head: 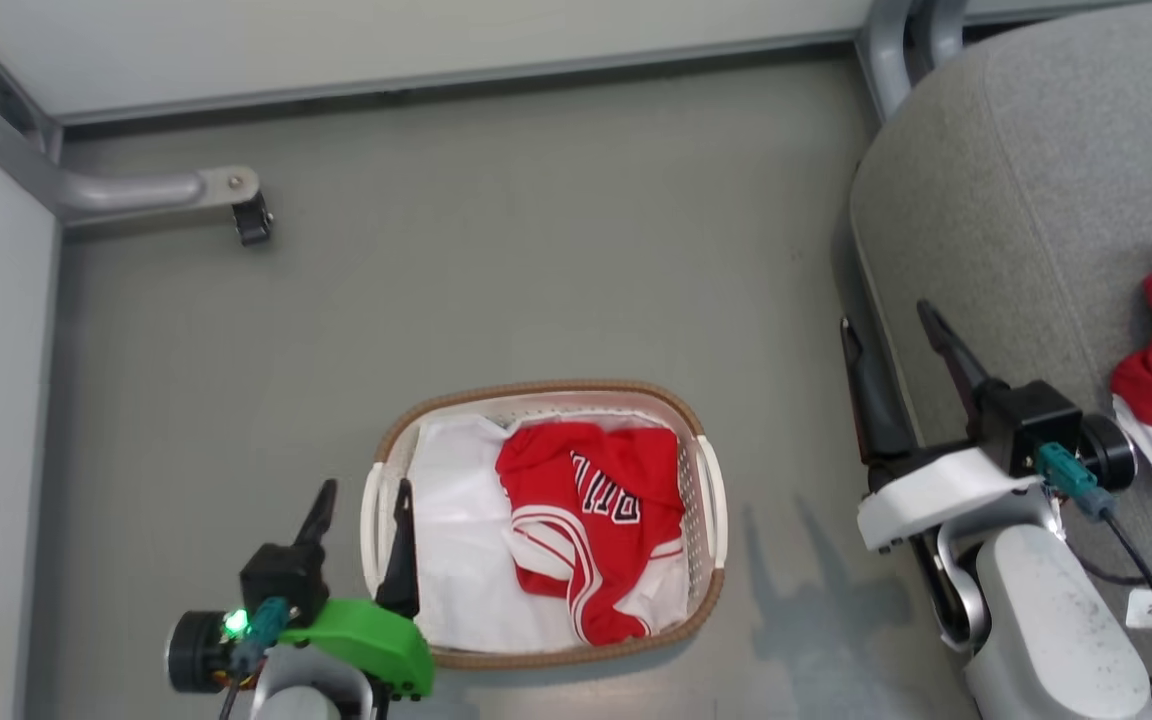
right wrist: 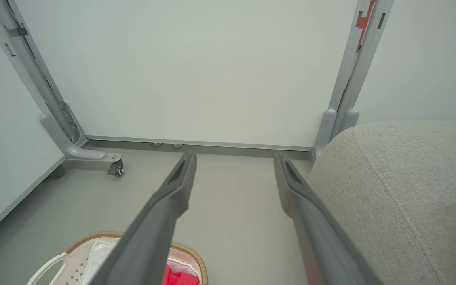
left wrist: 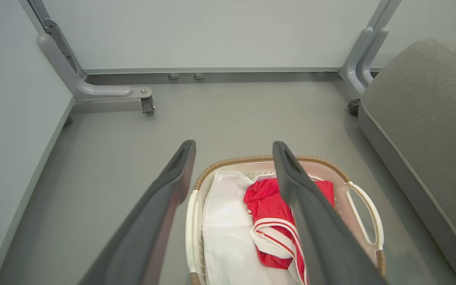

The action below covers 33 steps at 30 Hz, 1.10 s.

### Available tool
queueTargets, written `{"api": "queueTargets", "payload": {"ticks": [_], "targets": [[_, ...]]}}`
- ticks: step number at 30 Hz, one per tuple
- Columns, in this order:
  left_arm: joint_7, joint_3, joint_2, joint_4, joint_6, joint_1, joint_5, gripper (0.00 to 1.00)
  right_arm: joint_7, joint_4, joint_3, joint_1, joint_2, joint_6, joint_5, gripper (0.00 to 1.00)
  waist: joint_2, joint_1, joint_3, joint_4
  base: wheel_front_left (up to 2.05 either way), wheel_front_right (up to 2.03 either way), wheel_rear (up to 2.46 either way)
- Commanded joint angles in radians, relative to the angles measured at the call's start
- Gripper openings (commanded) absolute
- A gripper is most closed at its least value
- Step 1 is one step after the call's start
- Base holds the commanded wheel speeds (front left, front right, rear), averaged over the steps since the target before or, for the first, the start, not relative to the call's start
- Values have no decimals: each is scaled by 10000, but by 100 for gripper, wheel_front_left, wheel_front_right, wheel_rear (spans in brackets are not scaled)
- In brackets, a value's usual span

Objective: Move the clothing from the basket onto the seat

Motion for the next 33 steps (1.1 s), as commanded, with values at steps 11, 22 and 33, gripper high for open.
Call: {"api": "queueTargets", "payload": {"ticks": [11,22,33], "targets": [[-9,-1641,47,2147,-511,-2197,-348,100,-17,-642,-91,-1121,-38,-12,-30,100,0,0,2606,-913,0,0,0],[-7,-3232,58,4459,-955,-3989,-1294,100,-17,-1014,220,-1830,-38,-12,165,100,0,0,4068,-1422,0,0,0],[314,-5163,58,6208,-1126,-5490,-2580,100,-19,-1176,498,-2454,-37,-12,332,100,0,0,5153,-1800,0,0,0]]}}
